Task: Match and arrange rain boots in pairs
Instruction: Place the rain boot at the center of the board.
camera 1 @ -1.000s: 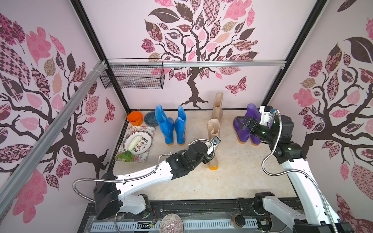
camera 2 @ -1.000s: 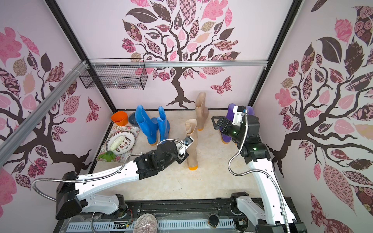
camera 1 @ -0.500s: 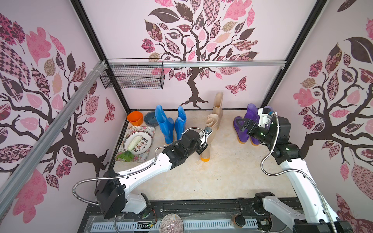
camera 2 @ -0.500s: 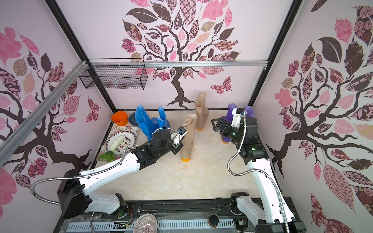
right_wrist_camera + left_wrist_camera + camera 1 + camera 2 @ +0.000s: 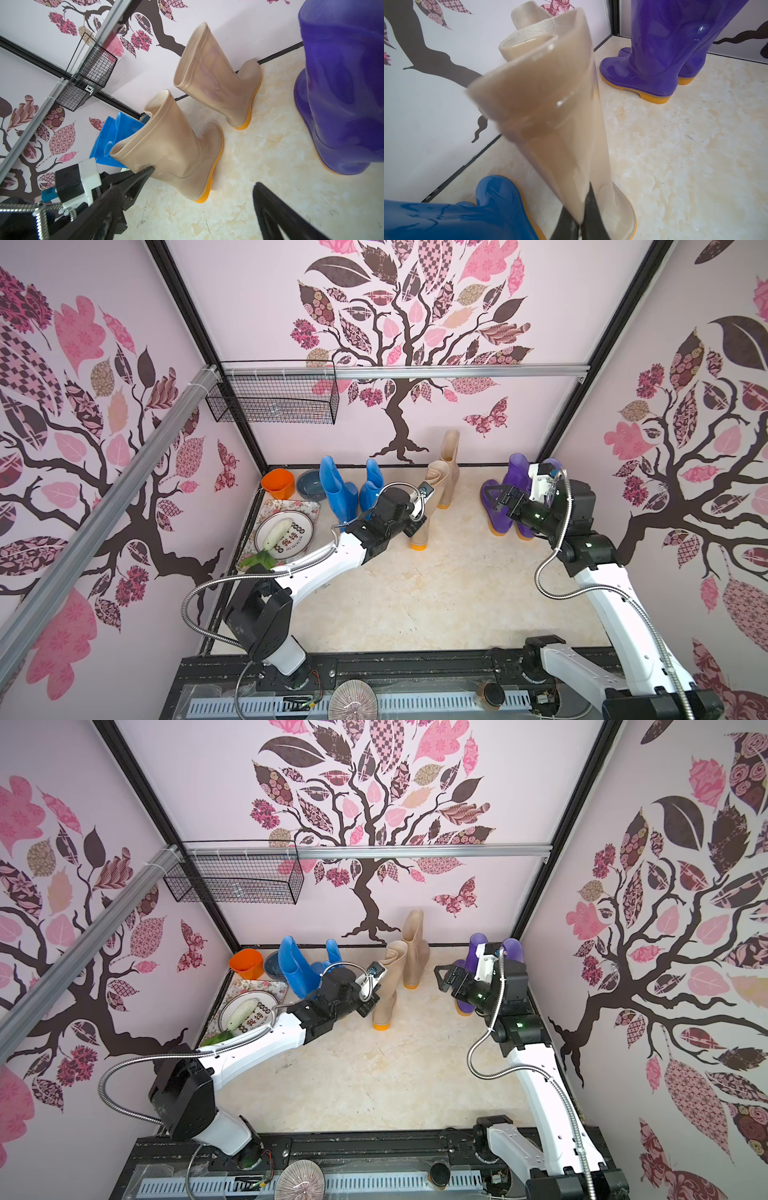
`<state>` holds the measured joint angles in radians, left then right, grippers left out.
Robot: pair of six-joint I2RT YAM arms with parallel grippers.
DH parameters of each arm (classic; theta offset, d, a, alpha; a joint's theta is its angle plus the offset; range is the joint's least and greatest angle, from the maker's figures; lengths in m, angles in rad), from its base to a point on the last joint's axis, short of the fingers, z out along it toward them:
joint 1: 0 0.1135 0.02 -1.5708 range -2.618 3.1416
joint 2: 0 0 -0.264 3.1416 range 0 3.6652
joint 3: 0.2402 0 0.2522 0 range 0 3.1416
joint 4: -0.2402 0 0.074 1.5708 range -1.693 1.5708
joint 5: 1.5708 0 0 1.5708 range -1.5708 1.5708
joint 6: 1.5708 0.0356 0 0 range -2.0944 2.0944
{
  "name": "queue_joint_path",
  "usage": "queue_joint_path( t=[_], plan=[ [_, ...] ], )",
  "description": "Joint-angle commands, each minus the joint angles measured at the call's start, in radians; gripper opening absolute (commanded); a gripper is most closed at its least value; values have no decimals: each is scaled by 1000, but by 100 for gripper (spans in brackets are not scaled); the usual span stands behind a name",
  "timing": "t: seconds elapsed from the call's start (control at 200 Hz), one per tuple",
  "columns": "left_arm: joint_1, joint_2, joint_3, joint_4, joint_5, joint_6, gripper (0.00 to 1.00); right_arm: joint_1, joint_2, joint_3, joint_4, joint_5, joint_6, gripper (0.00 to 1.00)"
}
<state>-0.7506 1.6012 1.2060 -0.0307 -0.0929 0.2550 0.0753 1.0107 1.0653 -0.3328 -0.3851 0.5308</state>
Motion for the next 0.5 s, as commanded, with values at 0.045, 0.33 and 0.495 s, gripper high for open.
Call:
queue_joint_path(
  t=[0.045,0.33,0.495],
  plan=[
    [0,12,61,93,-5,-11,0,0,15,-5,0,12,-27,100],
    [-2,-2,12,129,-1,-84,0,0,34,-9,-4,9,-44,100],
    [-2,-8,-10,141,4,-103,0,1,38,-14,-4,8,-51,100]
  ],
)
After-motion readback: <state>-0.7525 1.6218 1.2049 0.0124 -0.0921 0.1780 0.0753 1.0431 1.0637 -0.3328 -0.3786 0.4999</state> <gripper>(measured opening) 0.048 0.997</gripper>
